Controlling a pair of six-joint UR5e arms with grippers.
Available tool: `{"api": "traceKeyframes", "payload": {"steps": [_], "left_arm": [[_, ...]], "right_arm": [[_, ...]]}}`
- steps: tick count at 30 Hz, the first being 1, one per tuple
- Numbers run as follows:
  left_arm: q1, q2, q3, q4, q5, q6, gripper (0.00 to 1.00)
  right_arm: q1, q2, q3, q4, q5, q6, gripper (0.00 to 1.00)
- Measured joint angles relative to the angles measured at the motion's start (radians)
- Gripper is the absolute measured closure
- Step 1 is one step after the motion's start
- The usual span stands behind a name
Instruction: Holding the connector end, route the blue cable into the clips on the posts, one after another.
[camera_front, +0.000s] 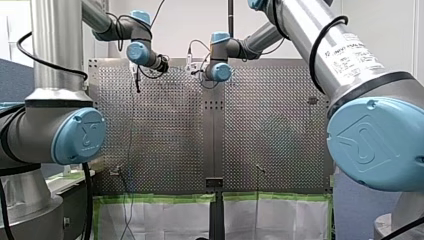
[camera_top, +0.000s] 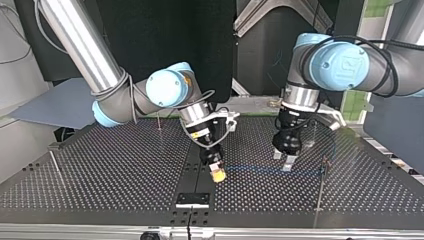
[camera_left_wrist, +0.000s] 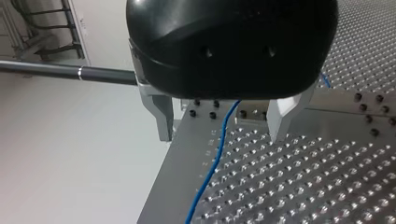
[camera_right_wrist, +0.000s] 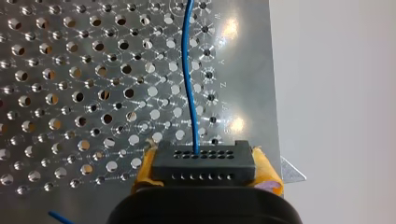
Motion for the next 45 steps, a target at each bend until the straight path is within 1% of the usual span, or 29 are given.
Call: {"api": "traceKeyframes", "payload": {"steps": [3,9,17,26,32,38,39,40,41,43,44,45], "left_arm": [[-0.001,-0.02,0.021,0.002,-0.016,-0.003,0.01],[-0.003,-0.063,0.056,0.003,-0.03,-0.004,0.01],[0.001,-0.085,0.089,0.012,-0.057,-0.01,0.01],[0.012,-0.117,0.096,0.017,-0.069,-0.009,0.01],[0.025,-0.123,0.097,0.026,-0.069,-0.009,0.01],[0.029,-0.128,0.097,0.031,-0.065,-0.008,0.01],[0.029,-0.128,0.097,0.031,-0.065,-0.008,0.04],[0.029,-0.128,0.097,0.031,-0.064,-0.008,0.04],[0.03,-0.128,0.097,0.031,-0.064,-0.008,0.11],[0.03,-0.128,0.097,0.032,-0.064,-0.007,0.11],[0.031,-0.128,0.097,0.032,-0.064,-0.007,0.33],[0.031,-0.128,0.097,0.032,-0.064,-0.006,0.4]], "right_arm": [[0.002,0.001,0.0,0.0,0.0,0.0,1.0],[0.005,0.0,0.0,0.0,0.0,0.0,1.0],[0.006,0.0,-0.005,0.002,-0.001,0.001,1.0],[0.005,0.0,-0.017,0.01,-0.002,0.004,1.0],[0.004,0.0,-0.019,0.016,-0.002,0.005,1.0],[0.005,0.0,-0.02,0.018,-0.002,0.006,1.0],[0.005,0.0,-0.02,0.019,-0.002,0.006,1.0],[0.005,0.0,-0.02,0.019,-0.002,0.006,1.0],[0.005,0.0,-0.02,0.02,-0.002,0.006,1.0],[0.004,0.0,-0.02,0.022,-0.002,0.006,1.0],[0.004,0.0,-0.02,0.022,-0.002,0.006,1.0],[0.004,0.0,-0.02,0.023,-0.002,0.006,1.0]]}}
